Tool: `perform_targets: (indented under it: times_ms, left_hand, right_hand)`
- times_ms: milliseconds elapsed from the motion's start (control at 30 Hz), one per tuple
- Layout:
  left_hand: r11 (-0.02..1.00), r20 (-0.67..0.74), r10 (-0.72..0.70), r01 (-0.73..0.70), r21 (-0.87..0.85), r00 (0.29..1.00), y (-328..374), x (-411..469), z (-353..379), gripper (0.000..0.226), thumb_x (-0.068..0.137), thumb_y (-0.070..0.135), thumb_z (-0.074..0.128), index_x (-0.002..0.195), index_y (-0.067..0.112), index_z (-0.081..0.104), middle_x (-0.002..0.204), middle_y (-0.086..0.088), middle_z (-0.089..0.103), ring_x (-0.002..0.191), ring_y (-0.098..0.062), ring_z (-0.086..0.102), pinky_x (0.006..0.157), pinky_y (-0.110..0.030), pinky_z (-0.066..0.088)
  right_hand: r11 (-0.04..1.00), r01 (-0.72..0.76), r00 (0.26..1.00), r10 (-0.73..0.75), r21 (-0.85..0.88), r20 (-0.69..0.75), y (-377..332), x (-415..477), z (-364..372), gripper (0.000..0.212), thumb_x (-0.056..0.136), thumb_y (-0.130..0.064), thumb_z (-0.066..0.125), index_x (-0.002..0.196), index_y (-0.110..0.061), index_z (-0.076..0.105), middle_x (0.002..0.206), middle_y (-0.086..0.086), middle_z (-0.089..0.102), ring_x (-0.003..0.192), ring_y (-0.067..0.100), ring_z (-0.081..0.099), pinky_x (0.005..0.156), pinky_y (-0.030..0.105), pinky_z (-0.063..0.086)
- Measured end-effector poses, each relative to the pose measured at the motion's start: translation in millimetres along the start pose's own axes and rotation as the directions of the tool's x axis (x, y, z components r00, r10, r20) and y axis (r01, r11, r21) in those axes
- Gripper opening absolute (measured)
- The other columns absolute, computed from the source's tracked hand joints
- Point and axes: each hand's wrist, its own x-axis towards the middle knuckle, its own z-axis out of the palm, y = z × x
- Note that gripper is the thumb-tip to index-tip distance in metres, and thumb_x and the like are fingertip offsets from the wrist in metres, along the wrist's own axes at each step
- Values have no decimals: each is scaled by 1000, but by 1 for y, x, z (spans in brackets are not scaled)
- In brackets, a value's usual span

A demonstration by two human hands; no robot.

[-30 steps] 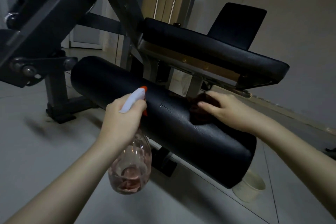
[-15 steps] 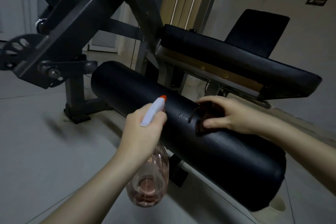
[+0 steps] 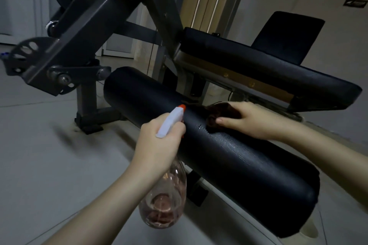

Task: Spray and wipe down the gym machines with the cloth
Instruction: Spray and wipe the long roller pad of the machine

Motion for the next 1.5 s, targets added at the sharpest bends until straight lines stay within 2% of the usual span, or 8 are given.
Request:
perform_targets:
  times_ms: [100,367,500,667,867,1167,1300,1500]
  left_hand:
    - [1000,-15,12,-12,4,1000,-2,0,0,36,75,29,49,84,-5,54,68,-13,47,61,-12,38,58,-37,32]
    - [1000,-14,12,-12,17,1000,3,0,0,31,82,26,54,79,-5,53,71,-19,50,58,-14,38,56,-38,34]
    - [1000,2,-5,5,2,1000,1,1,-2,37,72,33,49,83,-2,57,81,-22,57,59,-15,41,57,-42,37]
    - [997,58,-40,44,-64,998,-6,1,-7,36,70,31,50,85,0,57,83,-22,59,63,-14,43,58,-36,34]
    - [989,-133,-90,73,-125,987,-22,20,-36,23,73,34,53,59,51,61,79,6,65,75,-8,56,72,-31,44]
    - [997,-168,-29,18,-68,985,-53,44,-62,26,85,24,58,66,42,53,83,9,56,80,-7,53,72,-29,42]
    - [993,-189,-27,4,-120,982,-65,45,-56,6,75,32,54,71,35,52,80,9,52,73,-3,47,70,-28,39]
    - [993,-154,111,-116,-18,982,-73,44,-60,20,80,23,53,71,5,51,58,0,40,56,-8,39,54,-24,31]
  right_hand:
    - [999,54,996,-54,-1,-69,-10,20,11,34,90,-28,60,123,-24,58,110,-11,64,103,0,57,94,16,41]
    - [999,26,994,-29,-32,-106,-58,136,33,33,95,-30,53,125,-17,57,119,6,62,111,19,57,83,19,38]
    - [995,80,995,-84,-59,-57,-49,109,21,33,91,-25,59,124,-21,60,109,-1,65,105,12,59,82,17,39]
    - [982,182,983,-184,-59,-27,-36,82,18,45,86,-18,65,130,-26,55,127,-7,59,115,3,53,102,21,39]
    - [990,129,989,-133,-55,-65,-40,93,27,45,89,-20,62,132,-28,52,125,-7,58,114,7,54,103,28,40]
    - [971,98,984,-127,-220,-121,-42,109,35,53,93,-35,53,143,-31,35,151,1,32,141,17,25,116,35,21]
    - [987,114,987,-126,-116,-102,-61,162,38,45,95,-29,51,139,-23,42,137,2,50,125,18,46,102,28,35]
    - [997,58,990,-63,-45,-124,-66,202,46,36,97,-34,47,132,-26,49,119,0,59,104,16,56,83,23,39]
